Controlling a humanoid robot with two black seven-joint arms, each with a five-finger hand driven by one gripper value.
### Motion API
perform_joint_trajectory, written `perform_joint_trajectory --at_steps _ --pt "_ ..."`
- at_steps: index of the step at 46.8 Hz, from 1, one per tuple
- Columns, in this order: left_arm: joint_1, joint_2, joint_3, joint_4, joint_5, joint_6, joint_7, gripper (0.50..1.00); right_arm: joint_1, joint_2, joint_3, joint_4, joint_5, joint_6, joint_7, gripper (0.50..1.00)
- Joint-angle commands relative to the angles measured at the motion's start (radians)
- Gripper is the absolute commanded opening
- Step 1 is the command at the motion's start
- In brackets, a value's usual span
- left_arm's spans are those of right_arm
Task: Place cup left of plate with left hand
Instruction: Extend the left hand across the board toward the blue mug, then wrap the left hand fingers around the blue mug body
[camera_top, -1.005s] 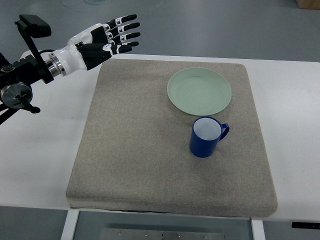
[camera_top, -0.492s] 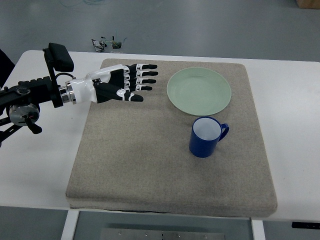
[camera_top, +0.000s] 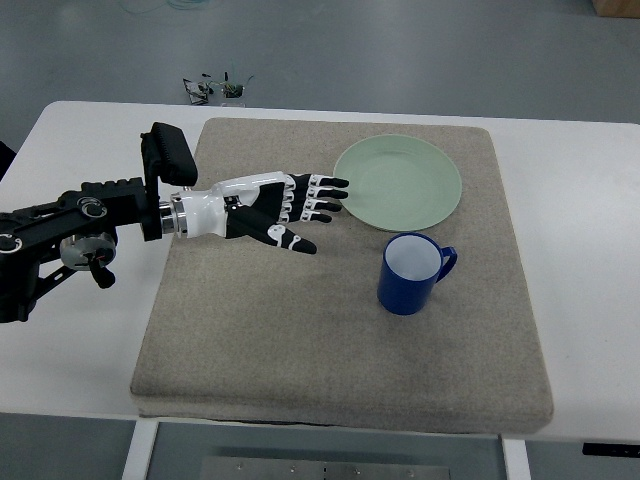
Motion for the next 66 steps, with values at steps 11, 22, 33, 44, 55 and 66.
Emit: perform_joint_trajectory --at_steps 11,22,33,44,55,66 --pt "0.006 -0.076 -0.001 0.06 0.023 0.002 -0.001 0.994 0.0 0.0 0.0 0.0 0.0 0.001 0.0 0.934" --pt "0.006 -0.122 -0.001 0.071 0.066 0.015 -0.001 0.994 0.0 0.0 0.0 0.0 0.0 0.001 0.0 0.934" --pt "-0.001 -0.186 0.001 0.135 0.086 0.025 0.001 0.994 0.0 0.0 0.0 0.0 0.0 -0.001 0.0 0.934" --pt "-0.003 -0.246 -0.001 0.169 0.095 0.025 0.002 0.994 0.0 0.0 0.0 0.0 0.0 -0.001 0.0 0.934" --pt "-0.003 -0.281 -0.001 0.189 0.095 0.025 0.004 0.994 0.0 0.0 0.0 0.0 0.0 0.001 0.0 0.934" --pt "-0.003 -0.306 0.001 0.2 0.096 0.038 0.005 0.994 0.0 0.0 0.0 0.0 0.0 0.001 0.0 0.934"
